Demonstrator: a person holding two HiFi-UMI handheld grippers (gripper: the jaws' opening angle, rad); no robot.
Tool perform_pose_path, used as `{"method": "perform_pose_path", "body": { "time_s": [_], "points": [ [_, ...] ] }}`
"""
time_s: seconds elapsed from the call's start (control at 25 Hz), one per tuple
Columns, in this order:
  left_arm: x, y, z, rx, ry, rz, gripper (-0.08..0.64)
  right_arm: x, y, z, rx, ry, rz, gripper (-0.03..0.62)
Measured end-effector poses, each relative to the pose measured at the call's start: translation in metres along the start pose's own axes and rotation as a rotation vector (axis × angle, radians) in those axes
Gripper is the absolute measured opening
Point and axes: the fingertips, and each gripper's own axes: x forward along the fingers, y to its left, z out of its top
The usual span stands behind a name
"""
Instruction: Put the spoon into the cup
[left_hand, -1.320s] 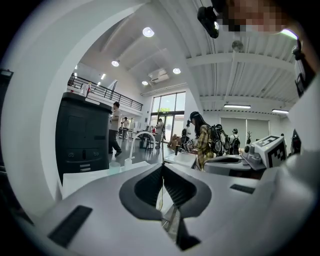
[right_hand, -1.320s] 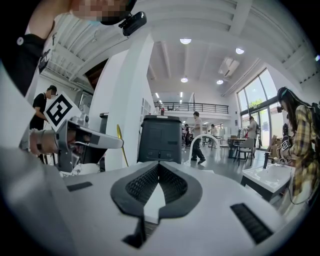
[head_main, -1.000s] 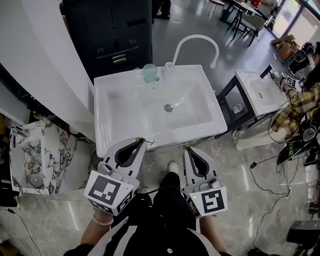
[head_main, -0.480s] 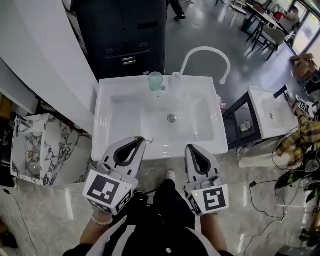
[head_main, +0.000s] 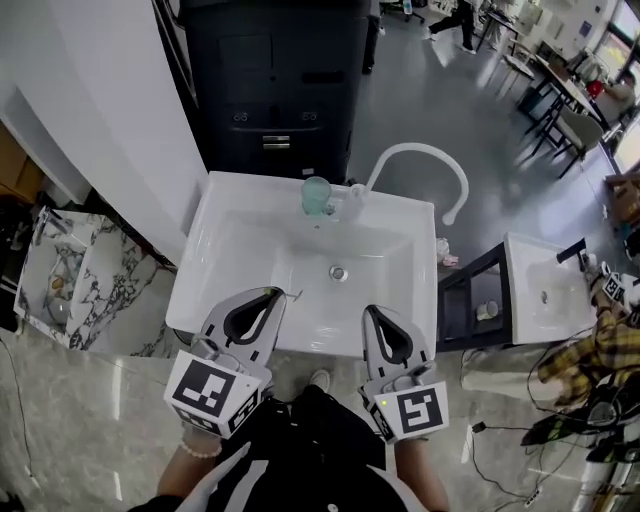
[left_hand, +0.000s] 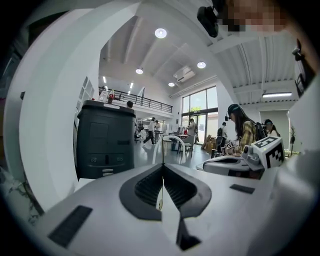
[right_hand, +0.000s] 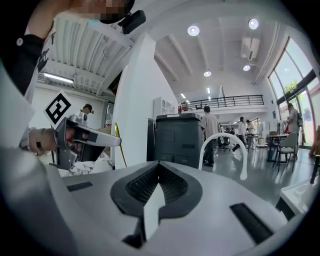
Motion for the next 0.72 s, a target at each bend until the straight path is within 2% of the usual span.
{"method": "perform_pose_path", "body": {
  "time_s": [0.24,0.72],
  "points": [
    [0.018,-0.011,0.003,-0.012,-0.028,0.053,0.004,0.002,-0.025,0.003,-0.027,-0.033,0.066,0.000],
    [0.042,-0.013,0.002,-0.024,-0.012,0.101,0.005,0.002,-0.051,-0.013,0.001,-0.007,0.112,0.000]
  ]
}}
